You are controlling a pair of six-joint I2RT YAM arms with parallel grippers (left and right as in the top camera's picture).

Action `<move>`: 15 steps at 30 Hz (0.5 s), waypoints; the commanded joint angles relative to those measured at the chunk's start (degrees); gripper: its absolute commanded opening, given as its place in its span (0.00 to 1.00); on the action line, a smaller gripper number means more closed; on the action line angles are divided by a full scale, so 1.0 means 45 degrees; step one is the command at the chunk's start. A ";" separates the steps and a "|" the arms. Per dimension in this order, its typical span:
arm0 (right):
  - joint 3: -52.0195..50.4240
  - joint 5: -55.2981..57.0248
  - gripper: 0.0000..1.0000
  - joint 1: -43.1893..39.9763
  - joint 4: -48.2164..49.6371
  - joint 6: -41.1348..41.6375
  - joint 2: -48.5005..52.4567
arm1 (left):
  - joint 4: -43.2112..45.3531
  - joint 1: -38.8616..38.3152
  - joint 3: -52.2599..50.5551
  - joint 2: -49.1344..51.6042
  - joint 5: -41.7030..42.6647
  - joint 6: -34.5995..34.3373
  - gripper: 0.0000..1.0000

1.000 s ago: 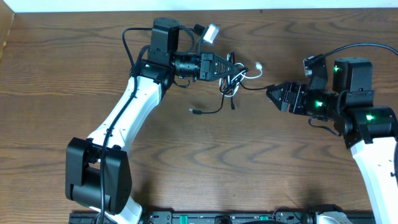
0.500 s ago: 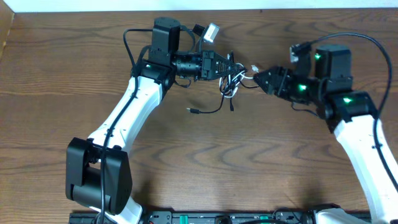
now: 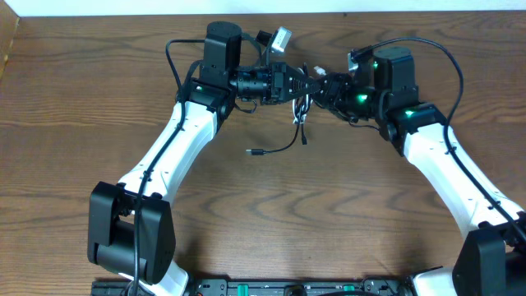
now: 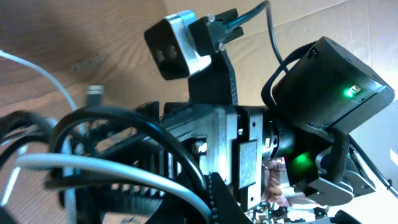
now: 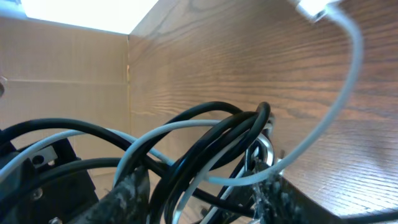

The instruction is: Untangle cables

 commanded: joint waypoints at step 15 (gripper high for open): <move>0.0029 -0.1409 0.32 0.0335 0.0772 0.0049 0.0544 | 0.1967 0.0034 0.0117 -0.0058 -0.0427 -0.2103 0.07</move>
